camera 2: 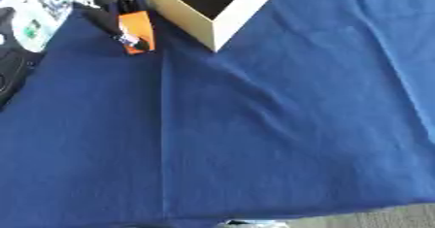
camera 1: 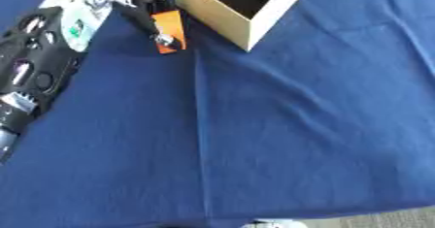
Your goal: Pick up objects on the table and place them in the box.
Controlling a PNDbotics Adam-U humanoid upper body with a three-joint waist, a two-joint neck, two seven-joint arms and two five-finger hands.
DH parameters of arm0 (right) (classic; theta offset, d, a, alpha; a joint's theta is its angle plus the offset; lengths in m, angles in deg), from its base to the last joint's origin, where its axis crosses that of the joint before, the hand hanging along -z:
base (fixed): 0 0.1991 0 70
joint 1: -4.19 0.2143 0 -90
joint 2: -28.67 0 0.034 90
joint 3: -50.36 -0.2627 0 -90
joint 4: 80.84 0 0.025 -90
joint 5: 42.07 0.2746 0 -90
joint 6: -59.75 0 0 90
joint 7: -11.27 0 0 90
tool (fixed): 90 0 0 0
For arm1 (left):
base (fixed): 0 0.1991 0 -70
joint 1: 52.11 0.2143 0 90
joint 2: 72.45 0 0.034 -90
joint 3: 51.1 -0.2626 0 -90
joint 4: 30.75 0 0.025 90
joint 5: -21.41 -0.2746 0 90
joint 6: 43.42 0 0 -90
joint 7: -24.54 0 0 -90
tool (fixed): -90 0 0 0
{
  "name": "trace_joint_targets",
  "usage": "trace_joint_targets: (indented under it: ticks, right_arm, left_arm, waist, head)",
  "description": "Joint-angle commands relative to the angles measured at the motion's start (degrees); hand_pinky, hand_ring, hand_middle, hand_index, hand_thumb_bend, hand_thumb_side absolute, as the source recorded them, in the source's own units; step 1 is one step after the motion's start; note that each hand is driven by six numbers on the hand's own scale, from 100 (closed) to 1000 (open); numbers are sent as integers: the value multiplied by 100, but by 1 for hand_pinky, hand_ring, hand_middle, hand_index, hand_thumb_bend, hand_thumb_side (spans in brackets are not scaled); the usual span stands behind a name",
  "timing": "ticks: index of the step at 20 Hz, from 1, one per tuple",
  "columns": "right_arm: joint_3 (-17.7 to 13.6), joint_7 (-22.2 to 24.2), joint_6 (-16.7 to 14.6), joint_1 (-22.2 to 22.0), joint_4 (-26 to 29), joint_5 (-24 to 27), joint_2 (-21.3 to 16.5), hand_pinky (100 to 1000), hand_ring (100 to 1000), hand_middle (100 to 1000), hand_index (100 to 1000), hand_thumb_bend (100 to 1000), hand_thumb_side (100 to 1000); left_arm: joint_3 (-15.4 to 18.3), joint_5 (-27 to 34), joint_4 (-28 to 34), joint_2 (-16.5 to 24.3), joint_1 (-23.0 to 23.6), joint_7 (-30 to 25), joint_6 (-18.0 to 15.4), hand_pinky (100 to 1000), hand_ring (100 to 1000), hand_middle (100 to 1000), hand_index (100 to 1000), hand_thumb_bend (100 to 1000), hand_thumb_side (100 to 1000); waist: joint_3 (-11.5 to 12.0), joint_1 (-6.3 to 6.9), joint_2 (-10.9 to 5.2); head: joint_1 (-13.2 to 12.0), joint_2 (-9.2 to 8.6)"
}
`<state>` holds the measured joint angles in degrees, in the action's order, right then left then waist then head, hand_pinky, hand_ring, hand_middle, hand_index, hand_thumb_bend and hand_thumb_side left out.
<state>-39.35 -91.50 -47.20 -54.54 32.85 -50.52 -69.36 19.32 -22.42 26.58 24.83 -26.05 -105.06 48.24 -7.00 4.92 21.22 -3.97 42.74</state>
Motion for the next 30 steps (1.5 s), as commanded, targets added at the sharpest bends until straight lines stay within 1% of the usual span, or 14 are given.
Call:
trace_joint_targets:
  ticks: [1, 2, 3, 5, 11, 12, 15, 18, 20, 22, 26, 27, 28, 30]
  right_arm:
    - [-65, -9, 21, 59, 91, -1, -69, 789, 716, 646, 758, 100, 824]
    - [-66, -9, 26, 55, 91, 0, -65, 789, 716, 645, 758, 100, 824]
    - [-69, -11, 30, 50, 91, 0, -61, 788, 716, 645, 758, 100, 823]
    - [-76, -16, 37, 38, 91, -2, -56, 788, 716, 645, 758, 100, 823]
    - [-79, -18, 39, 30, 91, -5, -51, 788, 716, 645, 758, 100, 823]
    - [-79, -16, 43, 21, 91, -5, -46, 789, 717, 645, 758, 100, 820]
    - [-92, -16, 51, -10, 91, -15, -37, 789, 718, 645, 758, 100, 818]
    - [-98, -18, 56, -28, 91, -25, -30, 789, 718, 646, 758, 100, 817]
    - [-103, -21, 56, -34, 91, -31, -30, 789, 718, 646, 757, 100, 816]
    - [-111, -28, 56, -37, 91, -36, -24, 789, 718, 645, 757, 100, 816]
    - [-116, -36, 58, -33, 91, -42, -15, 789, 718, 645, 757, 100, 816]
    - [-117, -37, 58, -31, 91, -43, -15, 789, 718, 645, 757, 100, 817]
    - [-118, -38, 56, -25, 91, -43, -13, 789, 718, 645, 757, 100, 815]
    - [-116, -37, 54, -14, 91, -44, -12, 789, 718, 645, 757, 100, 816]
  left_arm:
    - [-30, 28, 119, 125, -55, -40, -15, 509, 687, 601, 703, 303, 522]
    - [-34, 30, 162, 143, -60, -4, 8, 500, 680, 593, 695, 283, 518]
    - [-47, 31, 210, 163, -62, 34, 25, 453, 639, 554, 656, 212, 511]
    - [-92, 1, 322, 223, -65, 113, 47, 432, 619, 537, 638, 173, 504]
    - [-120, -72, 462, 261, -50, 158, 49, 432, 619, 537, 638, 173, 504]
    - [-101, -92, 499, 294, -83, 178, 41, 341, 554, 492, 578, 100, 346]
    - [-24, -115, 819, 463, -171, 221, 68, 341, 555, 496, 583, 100, 376]
    - [35, -21, 1118, 593, -224, 134, 166, 344, 558, 501, 589, 100, 364]
    - [84, 86, 1285, 624, -251, 100, 231, 337, 550, 497, 584, 100, 364]
    - [142, 225, 1440, 622, -284, 87, 307, 327, 540, 490, 574, 100, 385]
    - [215, 430, 1628, 605, -382, 97, 470, 309, 534, 485, 561, 100, 397]
    - [221, 456, 1656, 601, -403, 106, 501, 306, 531, 491, 559, 100, 447]
    - [228, 475, 1688, 590, -440, 127, 525, 303, 528, 489, 556, 100, 399]
    - [259, 502, 1748, 546, -527, 198, 579, 285, 513, 481, 545, 100, 407]
  waist:
    - [11, -28, -110]
    - [16, -36, -117]
    - [21, -41, -124]
    - [29, -44, -135]
    - [35, -46, -141]
    - [45, -50, -171]
    - [80, -52, -243]
    - [99, -49, -279]
    - [98, -52, -290]
    - [95, -57, -292]
    - [82, -55, -286]
    - [79, -53, -284]
    - [70, -48, -283]
    - [49, -36, -279]
  head:
    - [-27, 8]
    - [-26, 7]
    - [-28, 7]
    - [-28, 11]
    - [-25, 15]
    - [-17, 29]
    - [21, 61]
    - [67, 66]
    - [83, 60]
    - [100, 48]
    - [139, 18]
    - [144, 12]
    - [149, 4]
    - [160, -25]
